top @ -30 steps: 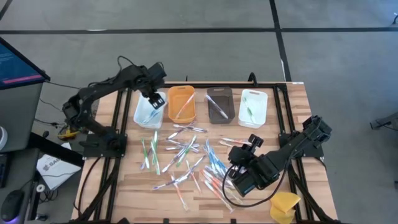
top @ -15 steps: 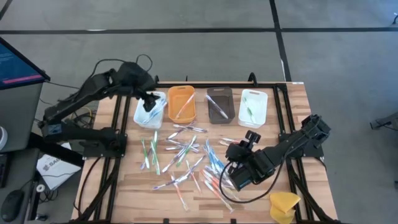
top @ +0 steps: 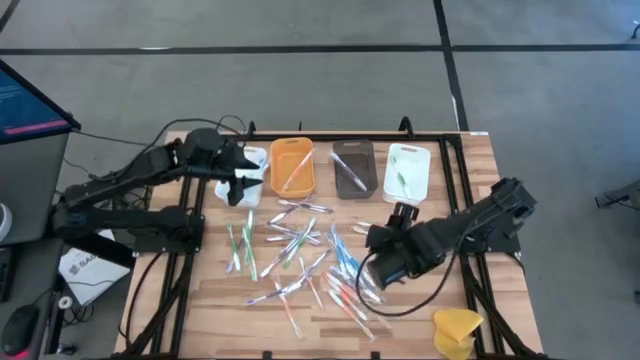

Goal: Pick & Place Toothbrushes
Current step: Put the orange toothbrush into the yellow bin

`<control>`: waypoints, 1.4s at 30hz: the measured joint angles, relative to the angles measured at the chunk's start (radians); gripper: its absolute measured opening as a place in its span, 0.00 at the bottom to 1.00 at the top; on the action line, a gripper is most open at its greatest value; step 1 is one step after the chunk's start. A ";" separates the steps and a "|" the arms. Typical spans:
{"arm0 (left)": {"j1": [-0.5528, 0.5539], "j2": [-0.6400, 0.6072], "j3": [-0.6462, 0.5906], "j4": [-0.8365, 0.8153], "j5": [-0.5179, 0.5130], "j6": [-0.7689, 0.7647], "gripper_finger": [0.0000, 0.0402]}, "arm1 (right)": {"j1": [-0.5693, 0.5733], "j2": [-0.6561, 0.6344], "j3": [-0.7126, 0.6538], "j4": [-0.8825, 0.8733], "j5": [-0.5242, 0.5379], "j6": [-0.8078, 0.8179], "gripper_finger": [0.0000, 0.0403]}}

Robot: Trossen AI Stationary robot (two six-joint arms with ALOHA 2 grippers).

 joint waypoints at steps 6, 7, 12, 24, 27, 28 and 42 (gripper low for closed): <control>0.000 -0.045 -0.059 0.027 0.060 -0.007 0.52 | -0.025 -0.205 -0.149 0.000 0.000 0.045 0.57; 0.000 -0.051 -0.065 0.030 0.067 -0.007 0.52 | -0.028 -0.251 -0.195 -0.002 0.000 0.072 0.57; 0.000 -0.069 -0.078 0.039 0.097 -0.007 0.52 | -0.030 -0.484 -0.463 0.084 0.004 0.249 0.55; -0.020 -0.037 -0.079 0.143 0.226 -0.007 0.52 | -0.071 -0.612 -0.974 0.773 0.006 -0.015 0.55; -0.035 -0.013 -0.079 0.170 0.229 -0.007 0.52 | -0.126 -0.551 -1.001 0.842 0.010 -0.087 0.55; -0.039 -0.005 -0.079 0.172 0.230 -0.007 0.52 | -0.147 -0.529 -1.005 0.863 0.011 -0.112 0.55; -0.065 0.057 -0.079 0.183 0.228 -0.006 0.52 | -0.381 -0.231 -1.008 1.109 -0.185 -0.337 0.55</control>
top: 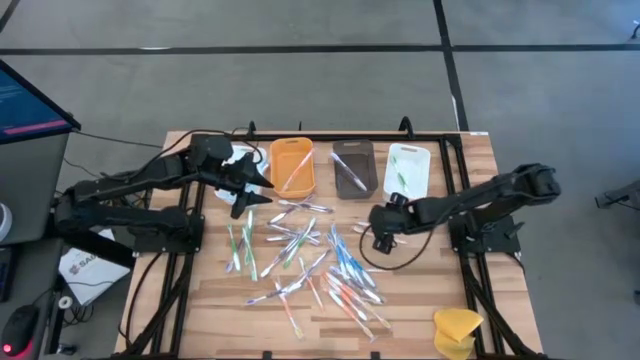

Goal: Pick & Place Toothbrushes
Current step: Put the orange toothbrush into the yellow bin

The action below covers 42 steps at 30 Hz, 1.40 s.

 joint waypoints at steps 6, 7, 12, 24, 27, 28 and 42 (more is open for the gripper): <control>0.000 -0.002 0.000 -0.002 -0.001 0.000 0.52 | -0.030 0.089 0.000 0.046 -0.052 -0.029 0.55; 0.000 -0.003 0.000 -0.001 -0.001 0.000 0.52 | -0.033 0.102 0.001 0.057 -0.055 -0.032 0.55; 0.000 -0.002 0.000 -0.002 -0.001 0.000 0.52 | -0.050 0.156 0.008 0.093 -0.098 -0.032 0.55; 0.000 -0.002 0.000 -0.002 -0.001 0.000 0.52 | -0.055 0.167 0.006 0.132 -0.178 -0.033 0.24; 0.000 -0.002 0.000 -0.005 -0.001 0.000 0.52 | -0.063 0.167 0.006 0.128 -0.177 -0.050 0.11; 0.000 -0.002 0.000 -0.006 -0.001 0.000 0.52 | -0.064 0.167 0.006 0.128 -0.178 -0.052 0.07; -0.047 -0.002 -0.096 0.089 0.002 -0.002 0.52 | -0.007 0.179 0.164 -0.145 -0.108 -0.077 0.03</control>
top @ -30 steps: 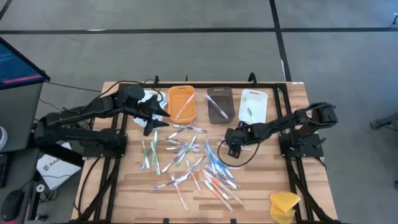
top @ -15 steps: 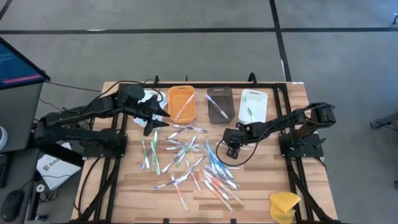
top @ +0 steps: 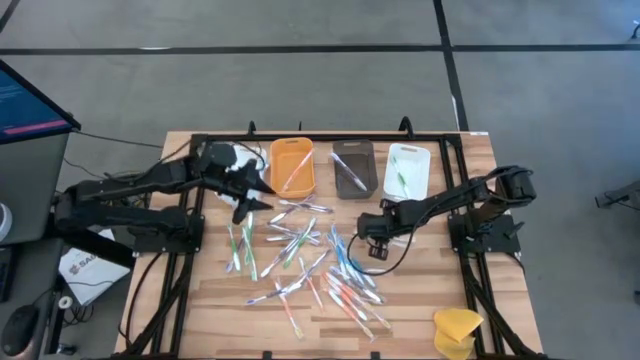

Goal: Pick & Place Toothbrushes
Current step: Put the orange toothbrush into the yellow bin

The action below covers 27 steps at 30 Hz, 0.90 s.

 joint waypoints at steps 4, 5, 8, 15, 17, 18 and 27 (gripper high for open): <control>-0.036 -0.001 -0.097 0.136 -0.001 -0.006 0.52 | 0.034 -0.004 0.085 -0.097 0.043 0.020 0.03; -0.047 -0.001 -0.116 0.167 -0.003 -0.007 0.52 | 0.044 -0.004 0.105 -0.116 0.053 0.025 0.03; -0.080 -0.001 -0.156 0.263 -0.003 -0.007 0.52 | 0.073 -0.004 0.164 -0.148 0.075 0.027 0.03; -0.165 -0.001 -0.216 0.500 0.000 0.001 0.52 | 0.168 -0.006 0.302 -0.160 0.158 0.016 0.03; -0.188 -0.001 -0.238 0.582 0.000 0.002 0.52 | 0.200 -0.006 0.335 -0.144 0.183 0.005 0.03; -0.197 -0.001 -0.249 0.620 0.000 0.002 0.52 | 0.216 -0.006 0.350 -0.142 0.201 0.002 0.03; -0.228 0.001 -0.361 0.910 -0.036 0.004 0.52 | 0.339 -0.008 0.447 0.003 0.404 -0.119 0.03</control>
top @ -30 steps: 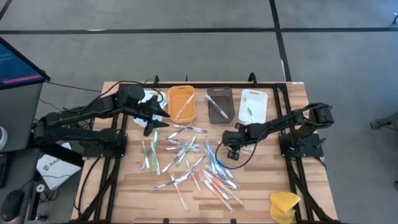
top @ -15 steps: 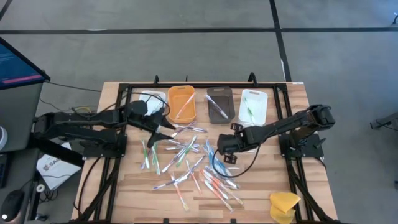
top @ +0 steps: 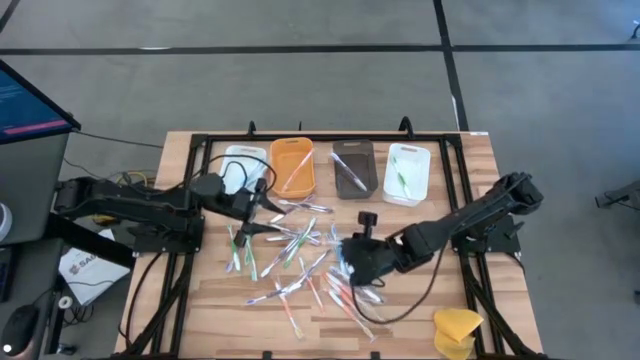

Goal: Pick & Place Toothbrushes
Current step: Put the orange toothbrush into the yellow bin

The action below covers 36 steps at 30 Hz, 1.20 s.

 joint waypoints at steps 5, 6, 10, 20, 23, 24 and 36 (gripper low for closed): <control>0.000 0.001 -0.035 0.070 -0.001 0.040 0.52 | 0.010 0.000 0.007 0.280 0.003 -0.228 0.03; 0.000 0.002 -0.043 0.091 -0.001 0.049 0.52 | 0.008 0.000 0.007 0.339 0.003 -0.277 0.03; -0.011 0.023 -0.054 0.181 -0.002 0.053 0.52 | -0.011 0.000 0.007 0.549 -0.009 -0.451 0.03; -0.098 0.253 -0.053 0.558 -0.063 0.108 0.52 | -0.083 0.030 0.005 0.761 -0.186 -0.575 0.03; -0.098 0.297 -0.053 0.646 -0.067 0.104 0.52 | -0.109 0.051 0.013 0.823 -0.227 -0.570 0.03; -0.098 0.309 -0.049 0.656 -0.067 0.104 0.52 | -0.115 0.058 0.011 0.832 -0.233 -0.581 0.03; -0.106 0.412 0.036 0.654 -0.084 0.102 0.52 | -0.158 0.058 0.008 0.877 -0.244 -0.637 0.03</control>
